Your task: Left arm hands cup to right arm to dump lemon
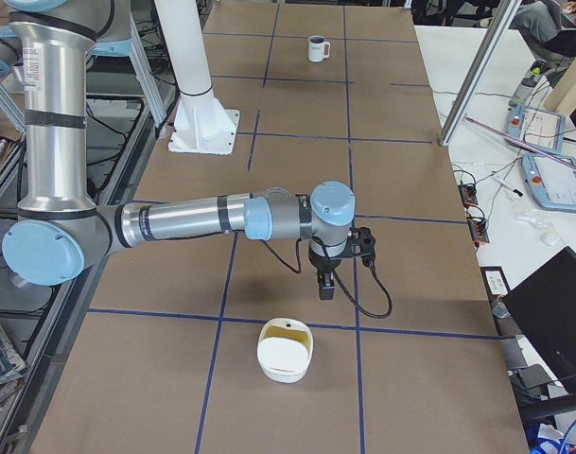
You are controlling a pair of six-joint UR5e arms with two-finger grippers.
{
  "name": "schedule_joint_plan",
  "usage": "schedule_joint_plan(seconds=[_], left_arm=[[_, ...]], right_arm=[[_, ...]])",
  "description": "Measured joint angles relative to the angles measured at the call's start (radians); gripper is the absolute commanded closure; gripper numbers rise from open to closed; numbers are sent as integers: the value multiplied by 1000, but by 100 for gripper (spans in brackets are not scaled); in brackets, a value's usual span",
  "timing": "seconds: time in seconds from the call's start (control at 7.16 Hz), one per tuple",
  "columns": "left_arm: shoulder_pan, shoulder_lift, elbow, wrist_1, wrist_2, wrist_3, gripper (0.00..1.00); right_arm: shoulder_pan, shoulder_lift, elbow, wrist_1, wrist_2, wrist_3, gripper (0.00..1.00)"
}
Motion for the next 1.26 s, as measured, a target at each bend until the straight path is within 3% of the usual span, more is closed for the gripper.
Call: schedule_joint_plan(seconds=[1.26], left_arm=[[0, 30, -4, -16, 11, -5, 0]], right_arm=[[-1, -26, 1, 5, 3, 8, 0]])
